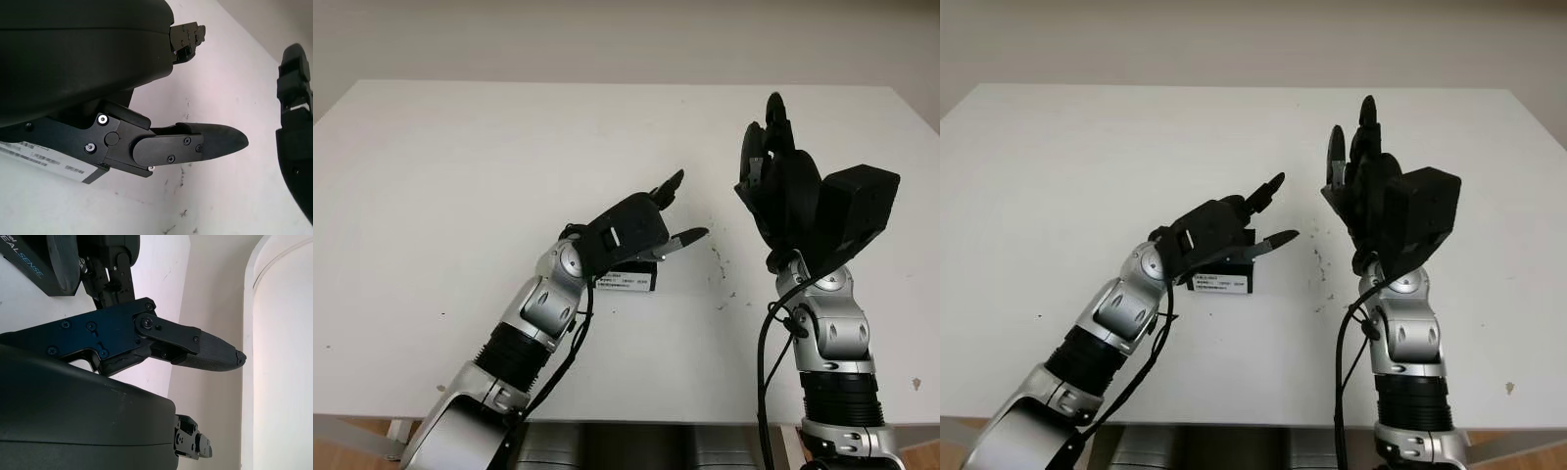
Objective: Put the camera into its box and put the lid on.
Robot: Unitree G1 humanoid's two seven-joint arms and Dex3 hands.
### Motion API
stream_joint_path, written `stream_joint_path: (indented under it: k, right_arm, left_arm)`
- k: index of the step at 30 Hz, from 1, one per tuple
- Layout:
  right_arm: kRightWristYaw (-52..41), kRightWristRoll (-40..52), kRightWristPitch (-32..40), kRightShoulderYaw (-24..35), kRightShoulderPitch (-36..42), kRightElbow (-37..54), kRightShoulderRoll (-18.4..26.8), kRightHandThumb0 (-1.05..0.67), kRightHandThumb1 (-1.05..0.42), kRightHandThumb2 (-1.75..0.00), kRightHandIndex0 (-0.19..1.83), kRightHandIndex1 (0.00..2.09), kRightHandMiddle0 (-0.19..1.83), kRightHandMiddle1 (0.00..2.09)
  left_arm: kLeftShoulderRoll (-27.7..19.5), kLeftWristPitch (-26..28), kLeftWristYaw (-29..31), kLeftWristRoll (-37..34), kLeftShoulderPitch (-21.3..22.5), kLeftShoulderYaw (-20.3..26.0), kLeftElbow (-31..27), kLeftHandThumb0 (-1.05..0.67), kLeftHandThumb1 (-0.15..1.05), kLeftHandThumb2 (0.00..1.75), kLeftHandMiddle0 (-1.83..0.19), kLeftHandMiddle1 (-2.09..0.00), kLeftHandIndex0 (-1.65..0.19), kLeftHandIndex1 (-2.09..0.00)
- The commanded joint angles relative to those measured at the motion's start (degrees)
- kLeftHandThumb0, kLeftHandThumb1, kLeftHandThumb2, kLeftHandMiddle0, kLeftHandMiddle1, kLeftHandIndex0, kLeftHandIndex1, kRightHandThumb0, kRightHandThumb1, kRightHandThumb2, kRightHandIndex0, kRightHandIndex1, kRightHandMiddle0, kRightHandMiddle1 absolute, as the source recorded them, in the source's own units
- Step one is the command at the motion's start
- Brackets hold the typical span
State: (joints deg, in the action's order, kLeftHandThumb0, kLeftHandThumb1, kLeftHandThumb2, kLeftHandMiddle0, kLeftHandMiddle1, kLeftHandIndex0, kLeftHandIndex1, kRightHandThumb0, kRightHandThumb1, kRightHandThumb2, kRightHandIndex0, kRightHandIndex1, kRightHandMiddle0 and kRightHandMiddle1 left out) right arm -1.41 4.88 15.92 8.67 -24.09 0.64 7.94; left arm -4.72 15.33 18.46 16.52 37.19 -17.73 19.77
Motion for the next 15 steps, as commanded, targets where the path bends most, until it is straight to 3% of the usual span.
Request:
stream_joint_path:
  k: [1,7,15]
  right_arm:
    - [-0.2,0.2,-0.2,0.1,-0.2,0.7,0.5,-0.71,-1.05,-0.68,-0.19,0.00,-0.19,0.00]
    - [0.1,-0.4,-0.1,-0.2,-0.2,0.9,0.4,-0.70,-1.05,-0.69,-0.19,0.00,-0.19,0.00]
    - [-0.9,-0.1,-0.4,-0.3,0.1,1.3,0.8,-0.72,-1.05,-0.69,-0.19,0.00,-0.19,0.00]
  left_arm:
    - [0.2,-0.4,-0.5,-0.7,-2.5,0.3,2.9,-0.75,1.05,0.49,0.19,0.00,0.19,0.00]
    - [0.8,-4.0,-1.9,-3.8,-3.3,2.5,4.1,-0.71,1.05,0.50,0.19,0.00,0.19,0.00]
    - [-0.6,-9.0,-4.5,-9.7,-1.9,9.9,-0.4,-0.71,1.05,0.53,0.19,0.00,0.19,0.00]
